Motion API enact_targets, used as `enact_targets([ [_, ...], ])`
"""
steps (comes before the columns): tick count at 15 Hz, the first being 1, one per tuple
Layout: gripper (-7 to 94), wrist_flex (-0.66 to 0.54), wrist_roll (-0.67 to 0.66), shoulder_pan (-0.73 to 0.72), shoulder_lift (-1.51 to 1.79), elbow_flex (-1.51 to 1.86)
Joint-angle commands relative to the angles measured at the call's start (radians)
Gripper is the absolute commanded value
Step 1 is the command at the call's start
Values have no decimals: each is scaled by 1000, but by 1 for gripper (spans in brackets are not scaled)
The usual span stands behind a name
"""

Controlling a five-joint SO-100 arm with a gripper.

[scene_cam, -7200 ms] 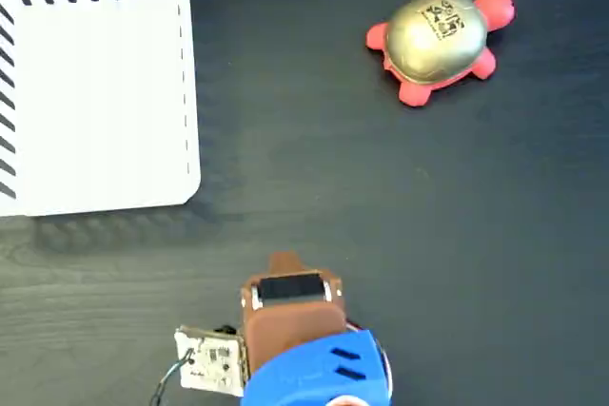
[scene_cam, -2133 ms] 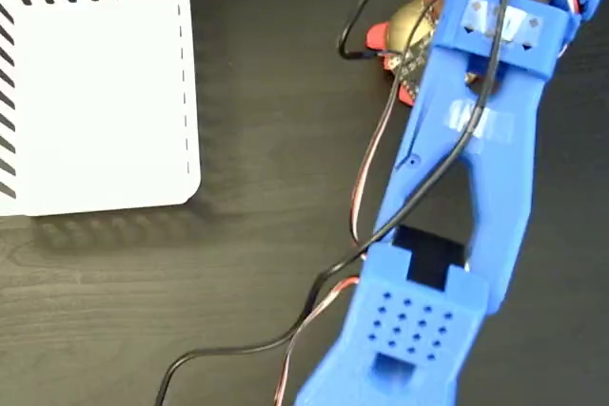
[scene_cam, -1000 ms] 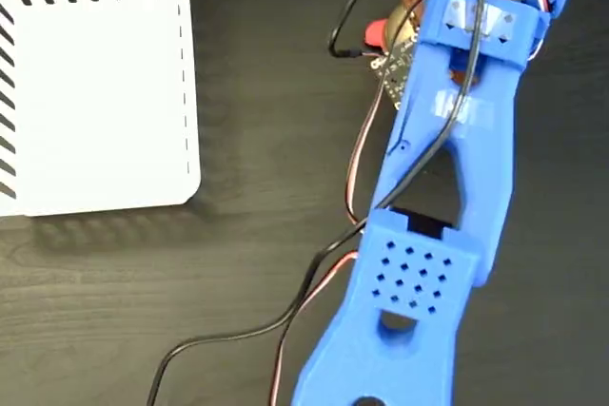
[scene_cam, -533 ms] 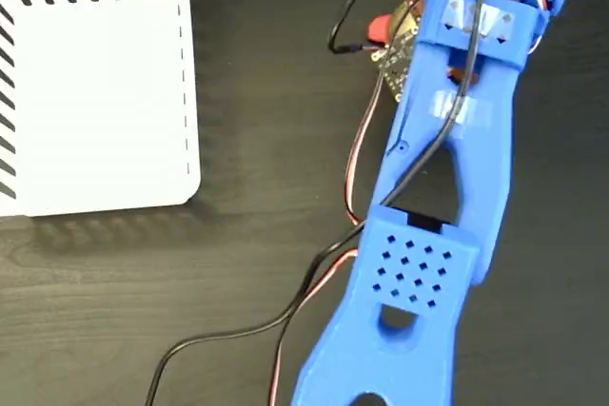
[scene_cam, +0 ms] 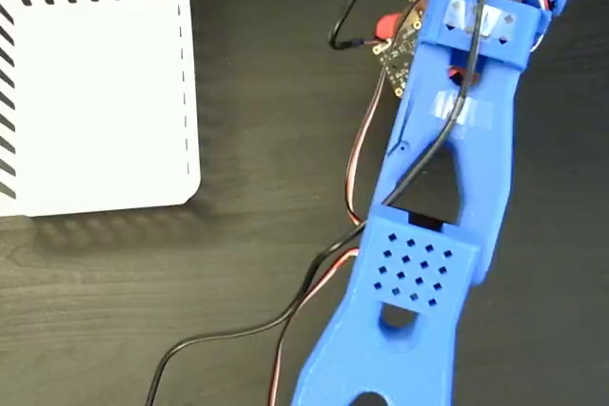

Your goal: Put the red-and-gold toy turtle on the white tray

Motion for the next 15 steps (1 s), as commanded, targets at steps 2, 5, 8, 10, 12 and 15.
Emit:
enact_targets([
  [2,0,-23,94,12,192,31],
  [5,0,-48,127,-5,396,172],
  [8,0,-35,135,-32,565,282],
  [10,0,-6,138,-46,629,316],
  [12,0,-12,138,-49,664,360],
  [15,0,-21,163,-61,713,407],
])
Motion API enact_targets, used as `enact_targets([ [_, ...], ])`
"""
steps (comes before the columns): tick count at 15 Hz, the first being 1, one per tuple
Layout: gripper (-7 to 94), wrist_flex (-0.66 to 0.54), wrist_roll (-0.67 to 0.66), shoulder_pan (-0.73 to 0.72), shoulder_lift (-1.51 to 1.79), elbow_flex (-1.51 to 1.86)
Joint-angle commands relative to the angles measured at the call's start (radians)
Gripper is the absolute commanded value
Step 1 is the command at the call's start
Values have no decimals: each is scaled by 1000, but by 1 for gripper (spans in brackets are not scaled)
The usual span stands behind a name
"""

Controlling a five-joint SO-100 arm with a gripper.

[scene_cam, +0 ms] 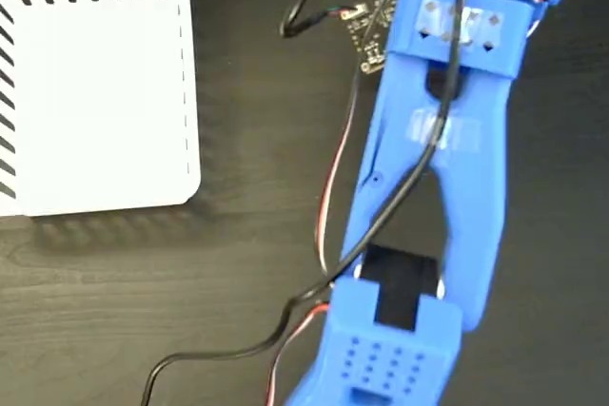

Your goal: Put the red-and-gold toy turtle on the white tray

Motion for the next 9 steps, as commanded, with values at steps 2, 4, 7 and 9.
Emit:
enact_targets([
  [2,0,31,133,-74,202,9],
  [4,0,48,267,-167,244,31],
  [7,0,54,402,-305,288,60],
  [9,0,69,486,-407,307,60],
])
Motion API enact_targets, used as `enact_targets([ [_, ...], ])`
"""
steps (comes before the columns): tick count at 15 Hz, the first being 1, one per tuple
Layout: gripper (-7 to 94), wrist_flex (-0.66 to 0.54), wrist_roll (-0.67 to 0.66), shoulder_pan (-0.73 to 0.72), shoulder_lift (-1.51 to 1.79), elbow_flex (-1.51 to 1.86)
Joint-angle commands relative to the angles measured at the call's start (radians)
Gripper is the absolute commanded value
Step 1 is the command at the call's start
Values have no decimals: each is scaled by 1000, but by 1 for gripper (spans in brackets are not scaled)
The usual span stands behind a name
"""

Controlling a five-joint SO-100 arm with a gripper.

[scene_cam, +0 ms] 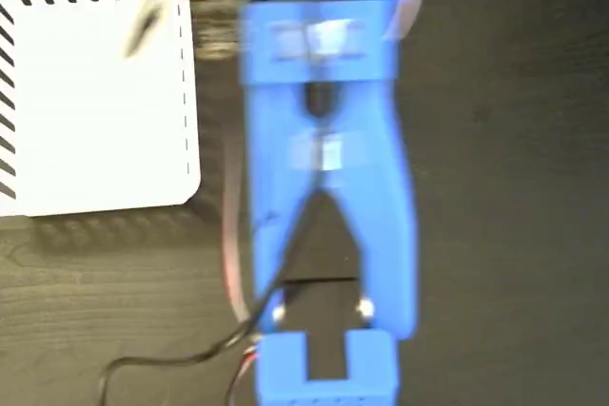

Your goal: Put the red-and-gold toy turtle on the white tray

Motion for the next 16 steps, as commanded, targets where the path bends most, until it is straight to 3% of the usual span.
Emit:
enact_targets([
  [1,0,29,84,-117,143,-8],
  [6,0,80,250,-310,123,3],
  [9,0,35,325,-348,54,2],
  [16,0,-21,365,-391,-160,-92],
])
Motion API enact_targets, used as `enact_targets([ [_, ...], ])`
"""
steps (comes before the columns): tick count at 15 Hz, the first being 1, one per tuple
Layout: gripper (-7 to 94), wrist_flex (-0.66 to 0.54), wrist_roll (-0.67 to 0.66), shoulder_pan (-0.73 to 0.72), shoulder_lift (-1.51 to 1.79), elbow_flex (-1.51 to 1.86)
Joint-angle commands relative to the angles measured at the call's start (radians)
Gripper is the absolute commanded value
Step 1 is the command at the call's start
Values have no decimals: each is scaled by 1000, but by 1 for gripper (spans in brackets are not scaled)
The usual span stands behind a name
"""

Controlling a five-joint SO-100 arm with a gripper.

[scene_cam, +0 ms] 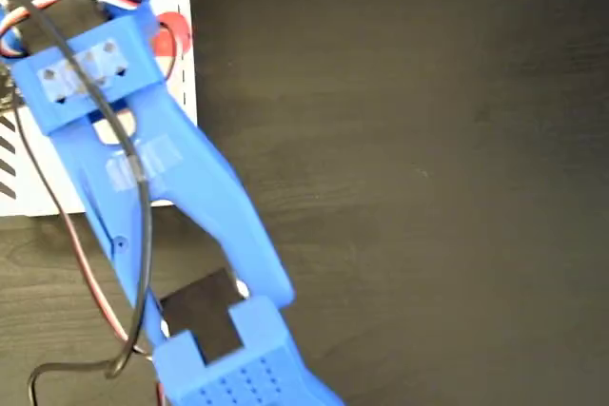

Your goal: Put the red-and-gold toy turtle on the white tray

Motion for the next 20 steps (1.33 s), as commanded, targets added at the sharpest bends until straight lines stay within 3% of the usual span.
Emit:
enact_targets([
  [1,0,3,25,-18,20,-77],
  [10,2,-11,61,-48,-43,-149],
  [14,8,-26,49,-48,-52,-150],
  [15,12,-29,41,-46,-57,-150],
  [20,53,-15,31,-55,-61,-123],
])
